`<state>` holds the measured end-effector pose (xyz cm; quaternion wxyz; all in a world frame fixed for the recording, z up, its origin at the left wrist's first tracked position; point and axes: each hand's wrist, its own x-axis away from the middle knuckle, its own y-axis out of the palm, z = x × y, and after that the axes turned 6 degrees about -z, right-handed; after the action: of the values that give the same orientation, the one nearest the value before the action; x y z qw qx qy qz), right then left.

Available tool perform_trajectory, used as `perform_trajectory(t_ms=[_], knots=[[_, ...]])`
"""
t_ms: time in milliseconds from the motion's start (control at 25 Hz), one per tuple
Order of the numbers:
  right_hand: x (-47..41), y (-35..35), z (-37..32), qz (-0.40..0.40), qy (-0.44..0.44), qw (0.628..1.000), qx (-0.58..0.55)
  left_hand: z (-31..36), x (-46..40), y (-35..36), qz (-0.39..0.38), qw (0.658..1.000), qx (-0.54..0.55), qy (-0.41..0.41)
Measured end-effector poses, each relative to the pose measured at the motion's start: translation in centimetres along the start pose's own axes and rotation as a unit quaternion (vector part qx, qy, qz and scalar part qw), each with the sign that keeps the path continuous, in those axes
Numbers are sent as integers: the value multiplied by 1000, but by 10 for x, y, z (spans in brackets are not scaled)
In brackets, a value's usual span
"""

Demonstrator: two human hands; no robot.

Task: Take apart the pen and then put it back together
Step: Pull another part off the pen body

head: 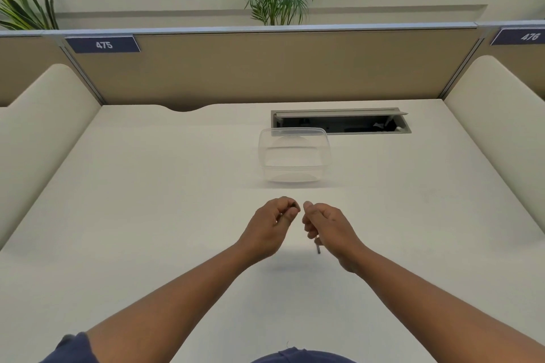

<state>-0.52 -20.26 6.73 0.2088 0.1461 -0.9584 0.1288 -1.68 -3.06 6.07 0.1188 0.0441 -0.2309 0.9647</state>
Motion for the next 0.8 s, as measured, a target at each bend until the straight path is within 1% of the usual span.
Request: perform_trajectory(t_ms=[80, 120, 200, 280, 360, 480, 720, 800], knots=[[0, -4, -1, -30, 18, 999, -30, -4, -1, -1, -42, 991, -121, 49], [0, -5, -1, -46, 22, 998, -29, -5, -2, -1, -58, 983, -159, 66], [-1, -5, 3, -71, 31, 997, -13, -8, -4, 0, -77, 971, -208, 91], [-1, -5, 7, -74, 38, 996, -8, -10, -7, 1, -84, 959, -249, 106], [0, -6, 8, -72, 45, 996, -31, -10, -8, 2, -81, 956, -258, 116], [1, -9, 9, -75, 61, 992, -84, -3, -10, -1, -70, 964, -230, 116], [3, -13, 4, -82, 98, 978, -165, -2, -12, -5, -63, 960, -240, 127], [3, -13, 3, -84, 94, 976, -176, -3, -12, -6, -65, 958, -251, 125]])
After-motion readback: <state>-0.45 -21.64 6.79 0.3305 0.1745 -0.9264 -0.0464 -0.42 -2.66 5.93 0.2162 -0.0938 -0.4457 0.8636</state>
